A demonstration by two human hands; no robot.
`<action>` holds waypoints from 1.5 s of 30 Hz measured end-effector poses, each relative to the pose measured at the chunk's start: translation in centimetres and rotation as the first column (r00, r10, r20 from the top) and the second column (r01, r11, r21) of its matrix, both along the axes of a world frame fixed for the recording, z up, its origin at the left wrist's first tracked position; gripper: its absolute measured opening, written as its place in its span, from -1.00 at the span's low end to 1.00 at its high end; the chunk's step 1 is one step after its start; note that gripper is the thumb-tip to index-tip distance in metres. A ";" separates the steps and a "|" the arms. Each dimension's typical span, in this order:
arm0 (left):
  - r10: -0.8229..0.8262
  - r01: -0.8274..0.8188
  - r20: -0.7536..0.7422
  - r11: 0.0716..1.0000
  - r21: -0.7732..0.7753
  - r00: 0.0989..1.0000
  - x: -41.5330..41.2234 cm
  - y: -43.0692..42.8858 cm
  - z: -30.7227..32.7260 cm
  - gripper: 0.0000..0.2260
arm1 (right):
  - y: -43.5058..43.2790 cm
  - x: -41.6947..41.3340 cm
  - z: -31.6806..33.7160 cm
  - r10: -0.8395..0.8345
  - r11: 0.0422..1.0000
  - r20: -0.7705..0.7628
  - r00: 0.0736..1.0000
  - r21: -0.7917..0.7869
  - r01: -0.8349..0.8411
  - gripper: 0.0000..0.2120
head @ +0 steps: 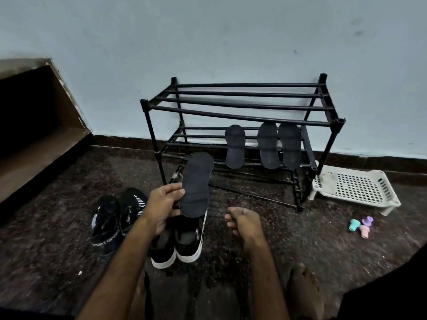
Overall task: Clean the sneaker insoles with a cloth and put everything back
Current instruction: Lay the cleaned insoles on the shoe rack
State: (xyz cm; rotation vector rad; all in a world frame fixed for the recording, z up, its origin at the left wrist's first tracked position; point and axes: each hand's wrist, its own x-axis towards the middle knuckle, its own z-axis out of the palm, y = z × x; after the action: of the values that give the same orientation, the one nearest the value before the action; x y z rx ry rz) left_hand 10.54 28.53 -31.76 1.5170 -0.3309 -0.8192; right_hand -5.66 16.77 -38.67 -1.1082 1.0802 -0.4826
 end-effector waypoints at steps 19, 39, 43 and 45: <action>-0.033 0.029 0.076 0.998 0.052 0.997 12.3 -19.0 -3.9 -0.80 | -12.2 8.1 -0.8 -0.080 0.989 0.051 0.995 -0.123 0.086 -0.75; -0.081 0.041 0.275 0.988 0.148 0.958 13.7 -21.4 -5.3 -0.86 | -13.4 9.2 -2.1 -0.143 0.981 -0.050 0.988 -0.141 0.135 -0.74; -0.076 0.036 0.285 0.989 0.142 0.956 13.8 -21.5 -5.4 -0.88 | -13.5 9.3 -2.1 -0.152 0.979 -0.046 0.987 -0.147 0.144 -0.74; -0.071 0.029 0.299 0.989 0.142 0.952 14.0 -21.6 -5.5 -0.88 | -13.4 9.4 -2.2 -0.158 0.977 -0.046 0.986 -0.154 0.149 -0.74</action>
State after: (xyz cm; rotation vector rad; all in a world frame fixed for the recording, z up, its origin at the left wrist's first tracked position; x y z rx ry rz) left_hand 24.54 6.93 -37.22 1.7728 -0.5519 -0.6568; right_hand 3.70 3.32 -40.83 -1.1811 1.2012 -0.6666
